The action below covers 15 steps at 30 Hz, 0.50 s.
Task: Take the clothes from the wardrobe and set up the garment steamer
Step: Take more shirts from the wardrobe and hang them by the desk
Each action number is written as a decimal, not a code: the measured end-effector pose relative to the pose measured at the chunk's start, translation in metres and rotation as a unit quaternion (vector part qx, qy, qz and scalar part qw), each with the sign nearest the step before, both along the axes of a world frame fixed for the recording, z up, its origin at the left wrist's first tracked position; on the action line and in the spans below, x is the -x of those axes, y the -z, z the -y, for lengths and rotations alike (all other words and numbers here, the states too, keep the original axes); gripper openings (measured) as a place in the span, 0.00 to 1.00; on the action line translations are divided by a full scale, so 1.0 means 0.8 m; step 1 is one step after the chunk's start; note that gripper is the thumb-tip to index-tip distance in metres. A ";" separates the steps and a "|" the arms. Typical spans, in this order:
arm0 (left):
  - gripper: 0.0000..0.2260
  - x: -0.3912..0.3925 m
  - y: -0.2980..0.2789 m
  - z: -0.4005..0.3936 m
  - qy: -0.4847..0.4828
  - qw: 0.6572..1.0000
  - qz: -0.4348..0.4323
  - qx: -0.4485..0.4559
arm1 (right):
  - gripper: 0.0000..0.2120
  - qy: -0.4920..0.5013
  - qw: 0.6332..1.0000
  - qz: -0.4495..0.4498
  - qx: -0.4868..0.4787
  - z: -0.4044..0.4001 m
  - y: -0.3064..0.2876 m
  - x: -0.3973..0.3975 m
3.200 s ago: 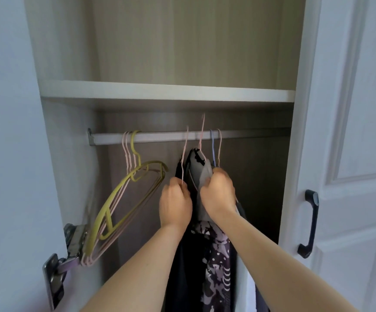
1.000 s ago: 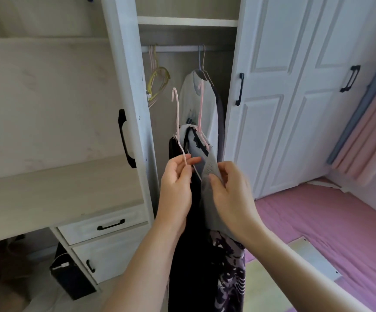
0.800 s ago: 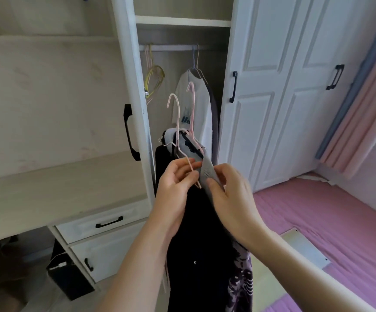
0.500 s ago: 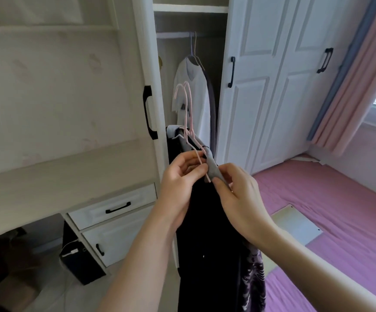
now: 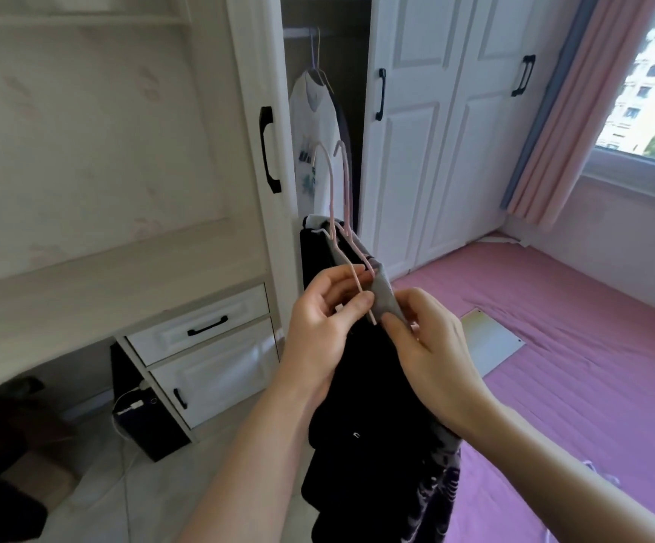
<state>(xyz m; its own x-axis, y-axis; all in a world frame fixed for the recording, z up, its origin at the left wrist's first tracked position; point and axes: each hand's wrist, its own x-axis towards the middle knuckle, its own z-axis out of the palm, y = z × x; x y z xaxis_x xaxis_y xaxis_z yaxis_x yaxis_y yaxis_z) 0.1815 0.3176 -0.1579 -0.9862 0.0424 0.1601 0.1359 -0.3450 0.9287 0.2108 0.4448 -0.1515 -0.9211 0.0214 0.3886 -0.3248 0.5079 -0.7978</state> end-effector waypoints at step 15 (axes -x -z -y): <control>0.11 -0.086 -0.004 -0.036 -0.084 0.989 -0.068 0.098 | 0.06 -0.107 0.993 0.009 -0.045 -0.059 -0.012 -0.054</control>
